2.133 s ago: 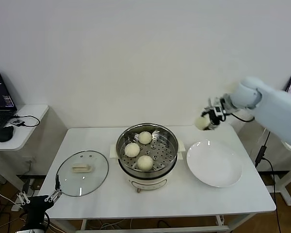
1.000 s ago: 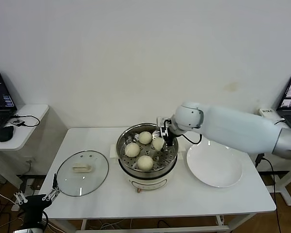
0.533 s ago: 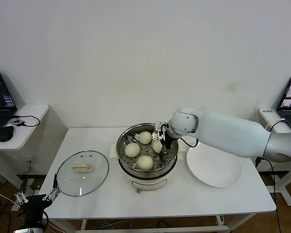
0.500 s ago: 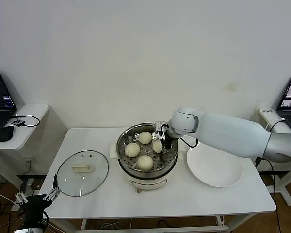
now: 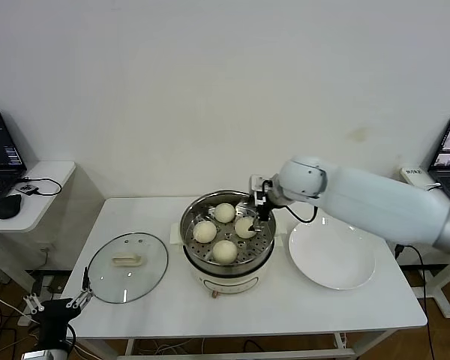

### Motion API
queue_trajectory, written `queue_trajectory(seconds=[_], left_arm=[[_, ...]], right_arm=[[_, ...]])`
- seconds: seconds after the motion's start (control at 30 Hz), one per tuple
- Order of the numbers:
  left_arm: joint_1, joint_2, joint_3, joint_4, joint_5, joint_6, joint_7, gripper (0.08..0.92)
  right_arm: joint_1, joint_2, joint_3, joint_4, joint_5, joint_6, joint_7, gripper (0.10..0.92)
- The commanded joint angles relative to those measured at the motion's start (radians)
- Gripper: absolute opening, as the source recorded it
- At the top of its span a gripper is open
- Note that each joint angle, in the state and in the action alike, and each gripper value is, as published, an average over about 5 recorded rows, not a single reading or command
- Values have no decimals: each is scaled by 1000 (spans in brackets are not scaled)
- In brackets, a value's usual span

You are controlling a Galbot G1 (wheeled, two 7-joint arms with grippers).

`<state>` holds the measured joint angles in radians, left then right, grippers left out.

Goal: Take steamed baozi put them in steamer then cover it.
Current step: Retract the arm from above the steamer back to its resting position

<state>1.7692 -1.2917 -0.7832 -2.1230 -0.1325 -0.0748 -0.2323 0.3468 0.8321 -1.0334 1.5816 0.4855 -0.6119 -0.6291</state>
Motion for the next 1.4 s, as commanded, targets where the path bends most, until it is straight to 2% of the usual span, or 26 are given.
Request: queue_trajectory(seconds=[0.03,0.13,0.23,0.37,0.5,0.63,0.8,1.1,1.4], left_arm=[[-21,12,1,22,-1,2,-2,823],[-33,19,3,40,1,2,-2,823],[-48,27,11,61,6,1,-3,823],[-69,39,23,96,25,-3,-8,823],[-89,58,33,134,75,-6,-15,823],[-115,80,52,181,219,-14,-33,823],[-158,105,52,283,598,-102,-73,823],[-268,189,40,474,1170,-214,-29,823],[-352,226,123,561,1339,-228,76,823]], right_arm=[[-420,-311,443,247,155,200,416,823],[-767,-345,753,286,135,319,510,823],[-1130,-314,1085,309,64,431,550,823],[-1479,-148,1413,299,-81,605,544,823],[-1670,57,1617,290,-168,735,499,823],[-1795,244,1764,302,-209,803,449,823],[-1921,397,1871,311,-232,877,424,823],[-2011,493,1946,328,-273,922,435,823],[-2027,507,1976,308,-284,939,438,823]])
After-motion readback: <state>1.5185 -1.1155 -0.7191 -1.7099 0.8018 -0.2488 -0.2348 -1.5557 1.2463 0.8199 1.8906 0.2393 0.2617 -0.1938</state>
